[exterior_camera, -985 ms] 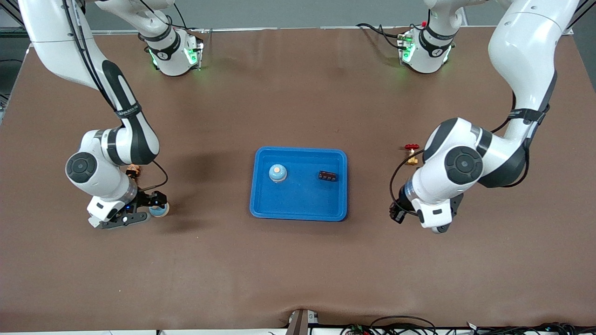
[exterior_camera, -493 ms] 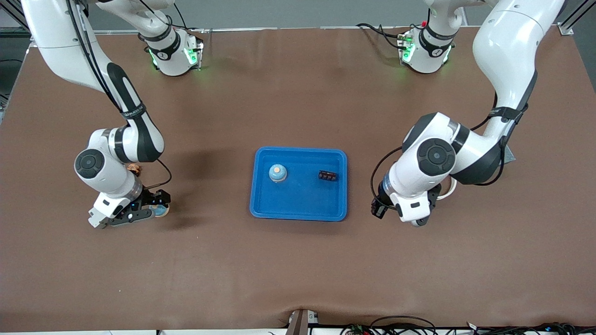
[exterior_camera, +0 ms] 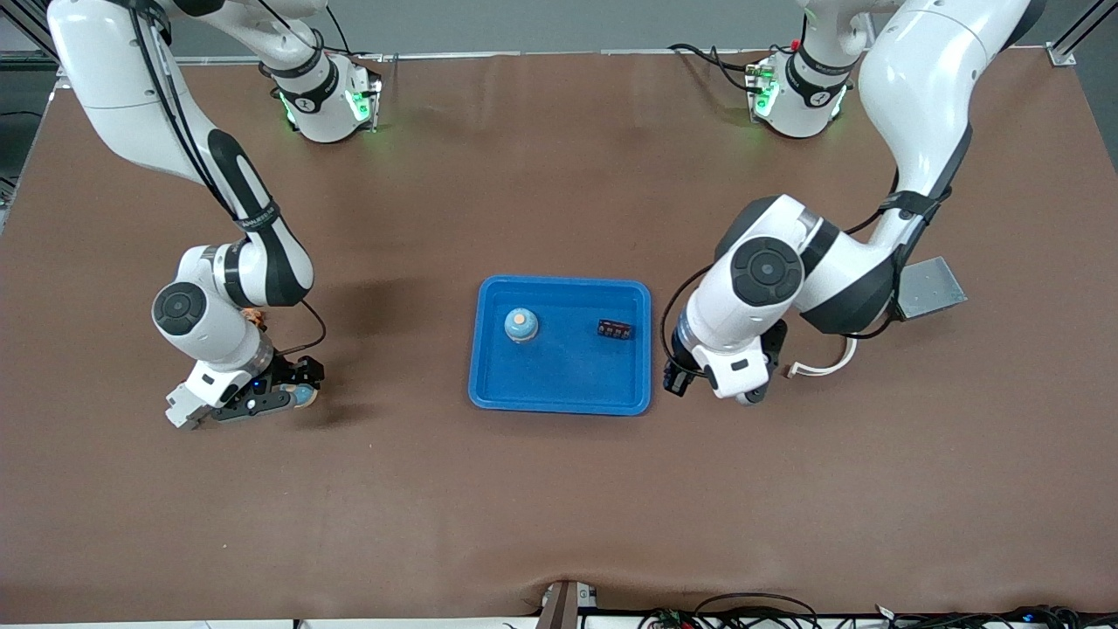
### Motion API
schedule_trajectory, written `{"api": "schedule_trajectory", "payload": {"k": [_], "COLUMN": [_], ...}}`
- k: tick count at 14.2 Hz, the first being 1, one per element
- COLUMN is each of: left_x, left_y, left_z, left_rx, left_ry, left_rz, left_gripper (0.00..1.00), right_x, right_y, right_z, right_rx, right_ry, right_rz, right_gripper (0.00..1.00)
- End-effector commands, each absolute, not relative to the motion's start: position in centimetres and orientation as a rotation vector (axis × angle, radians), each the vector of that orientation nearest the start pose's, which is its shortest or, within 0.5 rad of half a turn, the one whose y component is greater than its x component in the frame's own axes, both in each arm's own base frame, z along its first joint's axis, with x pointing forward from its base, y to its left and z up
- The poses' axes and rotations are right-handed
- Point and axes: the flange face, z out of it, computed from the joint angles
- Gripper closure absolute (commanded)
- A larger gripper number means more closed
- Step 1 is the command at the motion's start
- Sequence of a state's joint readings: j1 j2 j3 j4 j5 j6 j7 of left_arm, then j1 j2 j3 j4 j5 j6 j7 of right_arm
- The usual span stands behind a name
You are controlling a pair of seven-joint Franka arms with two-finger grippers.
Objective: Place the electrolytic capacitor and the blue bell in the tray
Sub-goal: 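Place the second capacitor in the tray while the right gripper grips the bell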
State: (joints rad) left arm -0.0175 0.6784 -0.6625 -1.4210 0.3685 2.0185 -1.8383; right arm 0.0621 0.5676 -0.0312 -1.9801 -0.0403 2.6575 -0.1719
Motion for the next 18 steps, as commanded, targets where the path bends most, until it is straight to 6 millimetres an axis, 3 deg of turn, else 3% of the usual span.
{"api": "schedule_trajectory", "payload": {"k": [1,5,7,9,12,13,16,17,18], "left_x": [61.7,59.8,58.8,57.8,58.0,58.0,58.2,58.3,58.3], "left_y": [-37.0,-40.7,-41.5,-42.3,-42.7,-43.0,-43.1,-42.9,-43.0], "left_z": [35.6,31.0,27.3,24.2,22.6,22.4,21.3,20.9,20.9], "left_rx": [-2.663,-2.545,-2.503,-2.459,-2.478,-2.493,-2.507,-2.502,-2.504], "left_ry": [-1.772,-1.869,-1.829,-1.819,-1.847,-1.855,-1.866,-1.872,-1.872], "left_rz": [0.074,0.073,0.061,0.088,0.106,0.106,0.116,0.119,0.12], "left_gripper": [1.0,1.0,1.0,1.0,1.0,1.0,1.0,0.81,0.51], "right_x": [62.1,62.1,62.1,62.0,61.9,61.9,61.9,62.0,62.0], "right_y": [1.5,1.6,1.8,2.1,2.1,2.2,2.7,3.1,4.5], "right_z": [18.5,18.4,18.4,18.3,18.2,18.2,18.4,18.9,19.6], "right_rx": [-3.153,-3.153,-3.153,-3.152,-3.151,-3.149,-3.147,-3.146,-3.141], "right_ry": [-0.41,-0.41,-0.402,-0.402,-0.395,-0.397,-0.386,-0.366,-0.326], "right_rz": [-0.18,-0.175,-0.176,-0.171,-0.159,-0.157,-0.148,-0.141,-0.123], "right_gripper": [0.0,0.0,0.0,0.22,0.85,1.0,1.0,1.0,1.0]}}
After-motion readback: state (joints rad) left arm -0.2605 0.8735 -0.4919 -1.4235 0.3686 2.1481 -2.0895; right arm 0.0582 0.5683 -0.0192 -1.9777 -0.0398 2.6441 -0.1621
